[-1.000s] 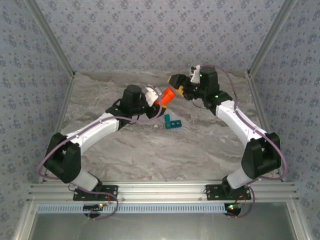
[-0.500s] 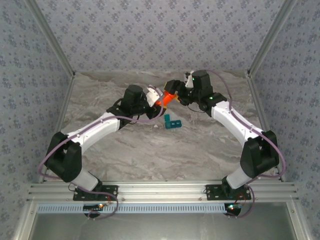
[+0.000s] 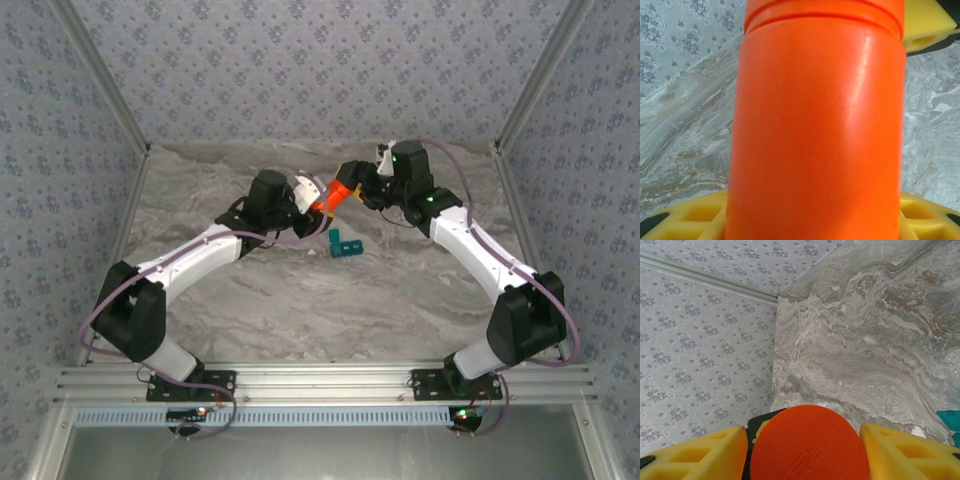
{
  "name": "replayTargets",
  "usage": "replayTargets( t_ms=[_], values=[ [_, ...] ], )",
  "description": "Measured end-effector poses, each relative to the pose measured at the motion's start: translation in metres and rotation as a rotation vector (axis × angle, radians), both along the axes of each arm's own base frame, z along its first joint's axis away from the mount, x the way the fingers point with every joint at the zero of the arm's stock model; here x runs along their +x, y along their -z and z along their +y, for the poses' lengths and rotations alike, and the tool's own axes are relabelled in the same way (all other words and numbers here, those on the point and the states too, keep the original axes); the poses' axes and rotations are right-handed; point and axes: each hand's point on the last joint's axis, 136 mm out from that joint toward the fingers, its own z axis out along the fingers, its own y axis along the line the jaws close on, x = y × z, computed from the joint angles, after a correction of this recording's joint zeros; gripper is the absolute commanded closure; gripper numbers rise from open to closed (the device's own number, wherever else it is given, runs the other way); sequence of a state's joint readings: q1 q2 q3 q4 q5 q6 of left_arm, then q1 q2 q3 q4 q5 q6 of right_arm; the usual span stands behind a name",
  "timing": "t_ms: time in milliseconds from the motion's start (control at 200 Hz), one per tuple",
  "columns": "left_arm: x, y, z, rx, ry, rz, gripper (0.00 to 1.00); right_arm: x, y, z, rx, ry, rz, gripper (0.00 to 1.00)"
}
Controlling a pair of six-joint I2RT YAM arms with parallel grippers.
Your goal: Sort the pills into containers
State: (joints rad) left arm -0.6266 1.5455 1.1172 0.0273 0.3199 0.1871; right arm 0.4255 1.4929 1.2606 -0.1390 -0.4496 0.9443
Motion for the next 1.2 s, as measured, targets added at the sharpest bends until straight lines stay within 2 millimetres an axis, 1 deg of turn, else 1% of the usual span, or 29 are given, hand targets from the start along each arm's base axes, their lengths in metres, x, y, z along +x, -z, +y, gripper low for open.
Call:
replayTargets(
  t_ms=[135,380,450,540,620,700,770,810,845,949,1009,1094,1199],
  values=[
    [0.000,0.000,0.000,-0.001,0.000,-0.001,1.00,-0.003,0.004,0.002,0.006,-0.013,0.014,0.42],
    [0.001,0.001,0.001,0.005,-0.006,0.002,1.00,-0.004,0.006,0.003,0.015,-0.021,0.008,0.58],
    [0.001,0.001,0.001,0.003,-0.005,0.002,1.00,-0.004,0.005,0.002,0.019,-0.027,-0.005,0.59],
    [0.001,-0.001,0.001,-0.009,-0.004,0.006,1.00,-0.003,0.003,0.001,0.021,-0.062,-0.059,0.56],
    [0.001,-0.004,0.001,-0.043,0.012,0.033,1.00,-0.004,-0.001,0.001,0.015,-0.131,-0.154,0.52],
    [-0.002,-0.010,0.000,-0.103,0.044,0.073,1.00,-0.006,-0.006,0.001,0.018,-0.186,-0.241,0.46],
    [-0.005,-0.016,0.000,-0.158,0.073,0.111,1.00,-0.007,-0.013,0.001,0.025,-0.232,-0.306,0.45],
    [-0.006,-0.020,-0.001,-0.179,0.083,0.122,1.00,-0.008,-0.017,0.000,0.027,-0.250,-0.335,0.42],
    [-0.007,-0.022,-0.001,-0.194,0.087,0.132,1.00,-0.007,-0.020,-0.001,0.029,-0.260,-0.356,0.38],
    [0.000,-0.027,0.007,-0.220,0.051,0.144,1.00,-0.005,-0.021,-0.009,0.029,-0.263,-0.371,0.28],
    [0.004,-0.030,0.013,-0.227,0.035,0.135,1.00,0.000,-0.019,-0.016,0.027,-0.241,-0.360,0.23],
    [0.008,-0.034,0.018,-0.228,0.014,0.120,1.00,0.004,-0.013,-0.023,0.035,-0.207,-0.324,0.18],
    [0.010,-0.034,0.019,-0.214,-0.002,0.098,1.00,0.006,-0.010,-0.028,0.058,-0.167,-0.271,0.18]
  ],
)
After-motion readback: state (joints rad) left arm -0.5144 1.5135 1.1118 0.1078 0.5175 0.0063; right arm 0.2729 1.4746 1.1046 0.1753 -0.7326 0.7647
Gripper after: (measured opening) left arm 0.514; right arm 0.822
